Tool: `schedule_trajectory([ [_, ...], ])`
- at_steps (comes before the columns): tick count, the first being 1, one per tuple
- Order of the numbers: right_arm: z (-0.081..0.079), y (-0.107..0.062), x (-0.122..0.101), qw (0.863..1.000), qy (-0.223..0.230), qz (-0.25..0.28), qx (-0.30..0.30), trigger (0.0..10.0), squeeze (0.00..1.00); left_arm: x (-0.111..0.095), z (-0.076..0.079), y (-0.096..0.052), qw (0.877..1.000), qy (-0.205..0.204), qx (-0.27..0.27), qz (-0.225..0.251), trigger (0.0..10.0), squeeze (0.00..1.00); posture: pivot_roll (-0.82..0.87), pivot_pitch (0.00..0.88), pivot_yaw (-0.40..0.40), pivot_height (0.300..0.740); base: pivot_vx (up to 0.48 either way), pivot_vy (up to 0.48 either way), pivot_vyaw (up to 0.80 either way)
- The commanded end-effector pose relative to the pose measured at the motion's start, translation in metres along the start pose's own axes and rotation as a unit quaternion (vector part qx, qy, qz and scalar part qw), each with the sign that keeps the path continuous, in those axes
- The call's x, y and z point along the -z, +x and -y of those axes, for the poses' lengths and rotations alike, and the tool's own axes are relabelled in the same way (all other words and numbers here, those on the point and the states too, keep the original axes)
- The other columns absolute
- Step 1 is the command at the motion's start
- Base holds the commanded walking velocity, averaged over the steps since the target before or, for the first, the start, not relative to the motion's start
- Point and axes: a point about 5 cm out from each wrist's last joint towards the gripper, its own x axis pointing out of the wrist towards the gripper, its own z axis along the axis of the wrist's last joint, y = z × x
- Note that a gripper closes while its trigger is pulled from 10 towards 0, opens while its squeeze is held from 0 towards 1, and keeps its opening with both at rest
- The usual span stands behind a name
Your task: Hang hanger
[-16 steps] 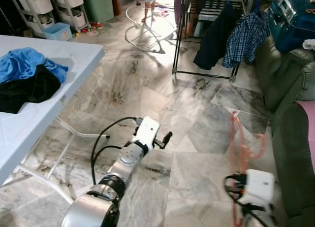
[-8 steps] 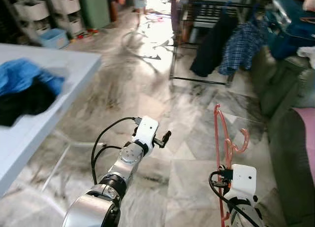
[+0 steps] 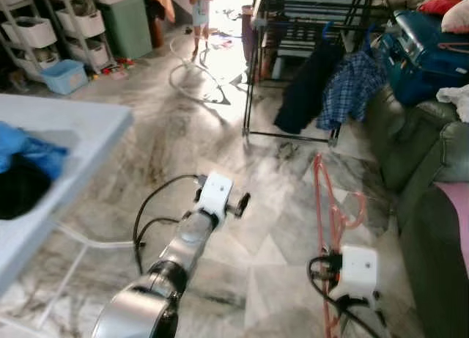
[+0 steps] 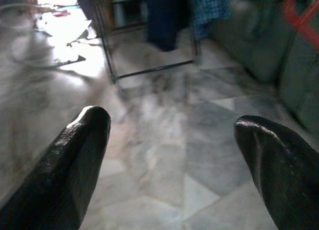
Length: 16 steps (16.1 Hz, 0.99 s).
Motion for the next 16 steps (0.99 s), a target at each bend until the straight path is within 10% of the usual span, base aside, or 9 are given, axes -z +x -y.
schedule_trajectory([
  [1,-0.002,0.001,-0.007,1.0,0.005,0.018,0.005,10.0,0.0,-0.004,-0.011,0.0,1.0,0.005,-0.019,0.001,10.0,0.0,-0.15,0.0,0.005,0.74,0.435,0.0,0.0],
  [16,-0.008,0.0,-0.004,1.0,-0.014,0.014,-0.021,10.0,0.0,0.0,-0.001,0.001,1.0,-0.005,-0.004,-0.012,10.0,0.0,-0.16,0.0,0.007,0.74,0.426,0.071,0.0],
])
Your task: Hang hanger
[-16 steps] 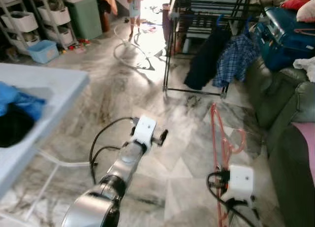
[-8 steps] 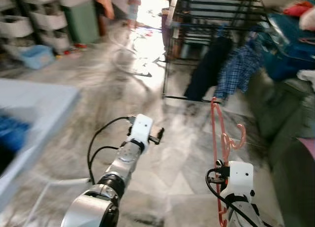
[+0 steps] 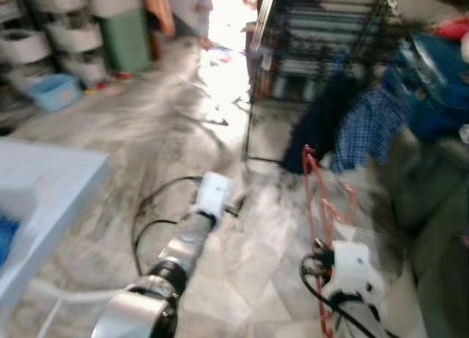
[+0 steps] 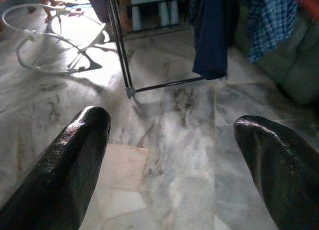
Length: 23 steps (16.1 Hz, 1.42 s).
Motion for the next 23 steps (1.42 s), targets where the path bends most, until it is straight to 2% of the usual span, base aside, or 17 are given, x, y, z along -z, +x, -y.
schedule_trajectory([
  [1,0.0077,-0.0002,-0.0003,1.0,-0.008,0.001,0.013,10.0,0.0,-0.0065,0.0111,0.0042,1.0,-0.002,0.021,0.005,10.0,0.0,-0.16,0.0,0.008,0.74,0.375,0.3,0.0],
  [9,0.0063,0.0006,0.0004,1.0,-0.012,0.0,0.011,10.0,0.0,-0.0057,0.0124,0.0043,1.0,0.017,0.022,0.0,10.0,0.0,-0.16,0.0,0.011,0.74,0.281,0.388,0.0],
  [15,0.0086,0.0008,0.0005,0.999,0.002,0.003,0.032,10.0,0.0,-0.0043,0.0151,0.0035,0.999,0.022,0.032,0.002,10.0,0.0,-0.17,0.0,0.013,0.74,0.477,0.0,0.0],
  [19,0.0108,0.0023,-0.0021,0.999,0.008,0.007,0.039,10.0,0.0,-0.0032,0.0184,0.0032,0.999,0.017,0.036,0.001,10.0,0.0,-0.17,0.0,0.016,0.74,0.48,0.0,-0.67],
  [23,0.0095,0.0032,-0.004,0.999,0.008,0.011,0.038,10.0,0.0,-0.0027,0.0208,0.003,0.999,0.017,0.042,0.002,10.0,0.0,-0.17,0.0,0.018,0.74,0.48,0.0,0.0],
])
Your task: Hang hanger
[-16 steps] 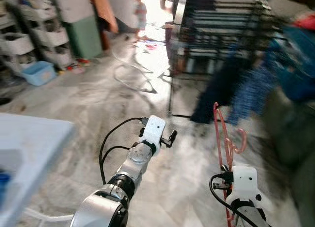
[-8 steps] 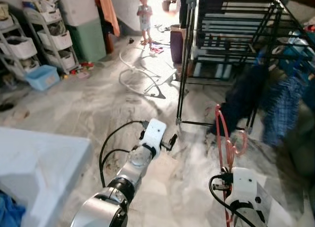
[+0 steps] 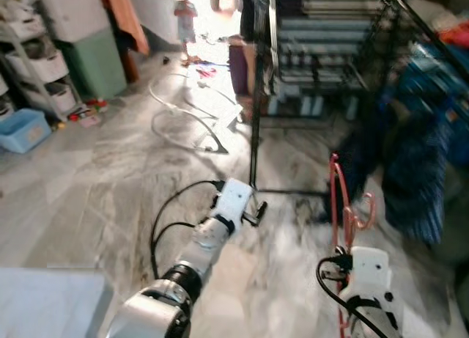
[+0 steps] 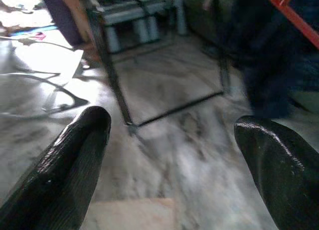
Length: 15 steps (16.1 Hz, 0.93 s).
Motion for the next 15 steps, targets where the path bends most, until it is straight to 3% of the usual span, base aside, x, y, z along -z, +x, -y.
schedule_trajectory([
  [1,-0.009,0.0,-0.007,1.0,0.005,0.016,-0.016,10.0,0.0,0.0,-0.005,-0.001,1.0,0.002,-0.004,-0.002,10.0,0.0,-0.17,0.0,0.018,0.74,0.48,0.0,0.0],
  [4,-0.014,-0.001,-0.009,0.998,-0.03,0.021,-0.044,10.0,0.0,0.001,-0.004,-0.001,1.0,0.002,-0.003,-0.003,10.0,0.0,-0.17,0.0,0.019,0.74,0.48,0.0,0.0],
  [8,-0.005,0.003,-0.012,1.0,-0.018,0.019,-0.015,10.0,0.0,0.002,-0.003,-0.001,1.0,0.003,0.001,-0.006,10.0,0.0,-0.16,0.0,0.019,0.74,0.472,0.0,0.0],
  [11,0.006,0.006,-0.015,1.0,-0.019,0.019,0.0,10.0,0.0,0.003,-0.003,-0.002,1.0,0.006,0.003,-0.008,10.0,0.0,-0.16,0.0,0.021,0.74,0.0,0.0,0.0],
  [15,0.03,0.03,-0.041,0.998,-0.013,0.043,0.033,10.0,0.0,0.0,-0.002,-0.001,1.0,0.011,0.01,-0.001,10.0,0.0,-0.15,0.009,0.021,0.74,0.0,0.0,0.0],
])
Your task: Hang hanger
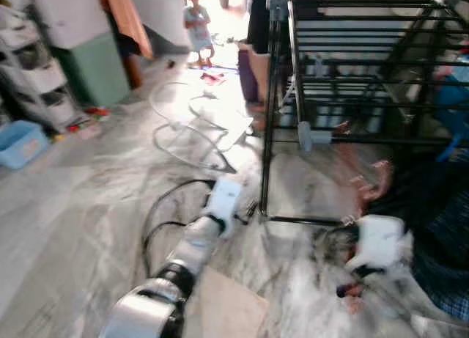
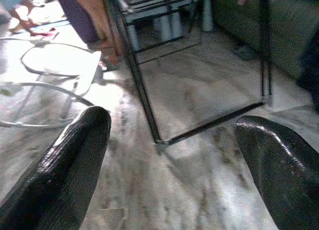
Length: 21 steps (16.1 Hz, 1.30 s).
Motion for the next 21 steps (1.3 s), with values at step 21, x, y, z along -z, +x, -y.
schedule_trajectory([
  [21,0.034,0.105,-0.057,0.987,0.014,-0.101,-0.12,10.0,0.0,0.014,-0.027,-0.021,1.0,0.02,0.016,0.01,10.0,0.0,-0.02,0.189,0.011,0.74,0.0,0.0,0.0],
])
